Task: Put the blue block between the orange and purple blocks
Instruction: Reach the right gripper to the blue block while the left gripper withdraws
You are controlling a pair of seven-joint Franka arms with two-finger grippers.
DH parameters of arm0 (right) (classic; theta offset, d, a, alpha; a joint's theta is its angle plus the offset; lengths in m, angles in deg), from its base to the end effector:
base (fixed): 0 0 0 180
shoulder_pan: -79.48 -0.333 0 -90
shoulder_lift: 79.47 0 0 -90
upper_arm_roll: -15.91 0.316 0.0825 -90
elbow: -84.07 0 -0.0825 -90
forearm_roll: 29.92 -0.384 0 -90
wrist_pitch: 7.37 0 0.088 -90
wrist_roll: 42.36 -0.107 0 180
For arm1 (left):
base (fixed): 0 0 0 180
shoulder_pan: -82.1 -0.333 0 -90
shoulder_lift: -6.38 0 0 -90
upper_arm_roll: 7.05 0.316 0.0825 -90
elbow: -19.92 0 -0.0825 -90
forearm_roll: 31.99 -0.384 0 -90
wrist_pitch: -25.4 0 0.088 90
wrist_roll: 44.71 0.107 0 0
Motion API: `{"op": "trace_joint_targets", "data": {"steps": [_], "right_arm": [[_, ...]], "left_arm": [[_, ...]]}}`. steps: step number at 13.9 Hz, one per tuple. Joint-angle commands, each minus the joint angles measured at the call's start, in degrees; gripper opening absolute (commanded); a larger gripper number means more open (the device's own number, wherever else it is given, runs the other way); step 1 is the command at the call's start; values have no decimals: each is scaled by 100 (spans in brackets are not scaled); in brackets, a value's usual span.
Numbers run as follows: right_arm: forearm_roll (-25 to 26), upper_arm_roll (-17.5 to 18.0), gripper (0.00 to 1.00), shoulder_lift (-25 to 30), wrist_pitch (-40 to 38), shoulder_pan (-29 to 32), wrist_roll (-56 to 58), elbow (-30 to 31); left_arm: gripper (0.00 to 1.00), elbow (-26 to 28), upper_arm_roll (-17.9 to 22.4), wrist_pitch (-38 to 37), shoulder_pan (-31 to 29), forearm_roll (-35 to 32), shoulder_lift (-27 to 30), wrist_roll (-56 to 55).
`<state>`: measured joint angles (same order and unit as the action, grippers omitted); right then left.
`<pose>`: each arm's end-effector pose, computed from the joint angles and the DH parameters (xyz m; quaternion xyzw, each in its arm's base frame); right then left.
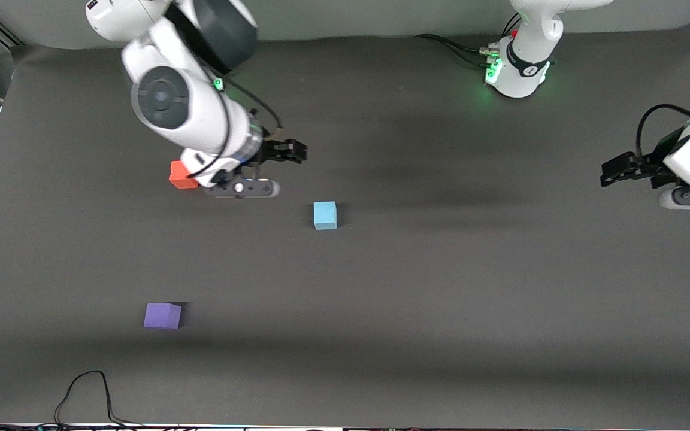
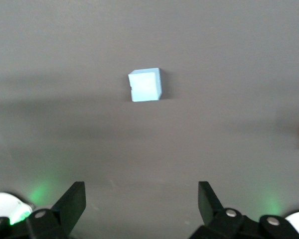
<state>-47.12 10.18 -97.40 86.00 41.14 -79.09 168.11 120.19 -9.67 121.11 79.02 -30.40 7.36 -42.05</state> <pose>0.5186 0.3771 0.4947 -0.9869 0.0541 0.1360 0.0675 0.5505 0.0015 0.5575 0.9993 -0.0174 -0.0309 0.0142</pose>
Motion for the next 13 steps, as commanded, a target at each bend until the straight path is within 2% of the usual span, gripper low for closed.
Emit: {"op": "trace_joint_targets", "data": {"steps": [1, 4, 5, 7, 9, 13], "right_arm": [[59, -86, 100, -509, 216, -147, -334, -371], [77, -86, 100, -1009, 514, -200, -317, -241], [77, -86, 100, -1115, 855, -226, -308, -65], [173, -77, 100, -1186, 1697, -340, -325, 540], [173, -86, 100, -1292, 2192, -577, -326, 919], [173, -95, 100, -1713, 2572, -806, -352, 1009]], "left_arm": [[100, -173, -45, -332, -34, -36, 201, 77], [100, -517, -28, -615, 61, -44, 201, -46], [100, -552, 172, -702, 280, -45, 201, -46], [100, -622, 831, -817, 956, -88, 166, -64], [100, -675, 851, -817, 959, -106, 148, -55], [100, -684, 851, -756, 994, -115, 131, -46]]}}
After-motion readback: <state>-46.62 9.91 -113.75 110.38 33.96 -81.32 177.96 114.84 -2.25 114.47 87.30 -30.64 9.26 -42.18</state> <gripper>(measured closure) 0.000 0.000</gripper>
